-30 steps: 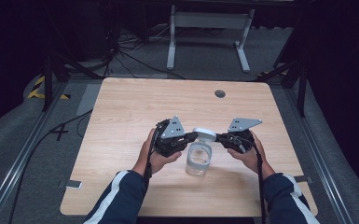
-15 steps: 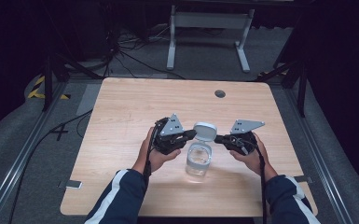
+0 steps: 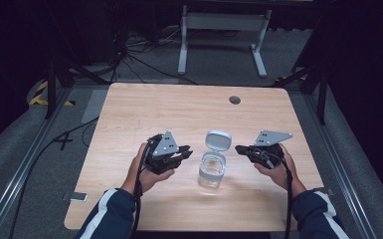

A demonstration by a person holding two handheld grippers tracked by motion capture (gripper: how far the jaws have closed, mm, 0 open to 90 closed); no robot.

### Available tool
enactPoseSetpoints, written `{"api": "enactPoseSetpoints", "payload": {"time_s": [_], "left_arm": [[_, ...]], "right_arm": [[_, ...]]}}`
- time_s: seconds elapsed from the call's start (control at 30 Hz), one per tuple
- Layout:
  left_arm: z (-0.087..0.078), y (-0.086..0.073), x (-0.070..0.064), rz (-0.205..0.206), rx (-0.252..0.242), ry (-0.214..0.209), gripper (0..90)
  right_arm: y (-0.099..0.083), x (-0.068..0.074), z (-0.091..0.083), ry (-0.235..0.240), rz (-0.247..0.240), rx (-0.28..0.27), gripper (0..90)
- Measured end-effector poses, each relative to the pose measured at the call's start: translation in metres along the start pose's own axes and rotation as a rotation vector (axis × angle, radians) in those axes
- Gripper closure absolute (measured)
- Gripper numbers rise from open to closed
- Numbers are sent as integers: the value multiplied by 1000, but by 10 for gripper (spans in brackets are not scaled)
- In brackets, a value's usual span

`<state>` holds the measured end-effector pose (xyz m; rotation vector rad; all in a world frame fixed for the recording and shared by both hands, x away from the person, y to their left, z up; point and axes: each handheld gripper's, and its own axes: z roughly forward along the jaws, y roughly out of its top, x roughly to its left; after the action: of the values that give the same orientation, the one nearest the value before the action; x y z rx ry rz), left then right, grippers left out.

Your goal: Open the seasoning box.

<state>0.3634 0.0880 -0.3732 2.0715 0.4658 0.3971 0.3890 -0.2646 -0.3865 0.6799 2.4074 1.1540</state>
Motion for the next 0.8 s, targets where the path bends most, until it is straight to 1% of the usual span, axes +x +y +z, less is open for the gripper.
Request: {"api": "enactPoseSetpoints", "payload": {"time_s": [0.07, 0.13, 0.17, 0.2, 0.23, 0.27, 0.3, 0.33, 0.37, 0.4, 0.43, 0.47, 0.5, 0.57, 0.6, 0.7, 0.73, 0.77, 0.8], "left_arm": [[-4, -6, 0, 4, 20, 12, 759], [-9, -11, 1, 27, 53, 20, 737], [-10, -14, 0, 22, 61, 26, 725], [-12, -17, 0, 35, 79, 27, 709], [-12, -17, 0, 35, 79, 27, 694], [-14, -21, -1, 52, 99, 38, 694], [-15, -26, -2, 60, 119, 38, 656], [-15, -26, -2, 60, 119, 38, 645], [-15, -30, -3, 67, 135, 45, 622], [-16, -35, -4, 76, 164, 54, 601], [-16, -35, -4, 76, 164, 54, 585], [-16, -39, -5, 80, 175, 57, 585], [-17, -43, -5, 81, 188, 66, 564], [-20, -50, -4, 77, 209, 78, 525], [-21, -54, -3, 72, 206, 86, 501], [-24, -65, -2, 54, 229, 101, 439], [-27, -72, -1, 54, 249, 121, 385], [-28, -77, 0, 49, 252, 126, 365], [-30, -81, 1, 32, 254, 125, 354]], "right_arm": [[-2, 0, -4, -5, 1, 3, 865], [-4, 0, -9, -14, -5, 9, 843], [-5, 0, -11, -13, -4, 7, 831], [-6, 1, -14, -13, -4, 11, 821], [-6, 1, -14, -13, -4, 11, 821], [-7, 1, -17, -17, -6, 13, 813], [-11, 2, -22, -20, -7, 22, 768], [-11, 2, -22, -20, -7, 22, 768], [-15, 3, -26, -30, -4, 32, 740], [-16, 3, -28, -33, -4, 38, 714], [-18, 3, -30, -42, -12, 40, 684], [-18, 3, -30, -42, -12, 40, 684], [-21, 4, -32, -54, -10, 48, 654], [-27, 6, -37, -64, -8, 64, 603], [-31, 7, -41, -74, -10, 67, 575], [-44, 8, -49, -87, -14, 58, 519], [-56, 10, -54, -103, -8, 62, 492], [-60, 10, -56, -112, -13, 67, 485], [-66, 10, -59, -122, -15, 72, 476]]}}
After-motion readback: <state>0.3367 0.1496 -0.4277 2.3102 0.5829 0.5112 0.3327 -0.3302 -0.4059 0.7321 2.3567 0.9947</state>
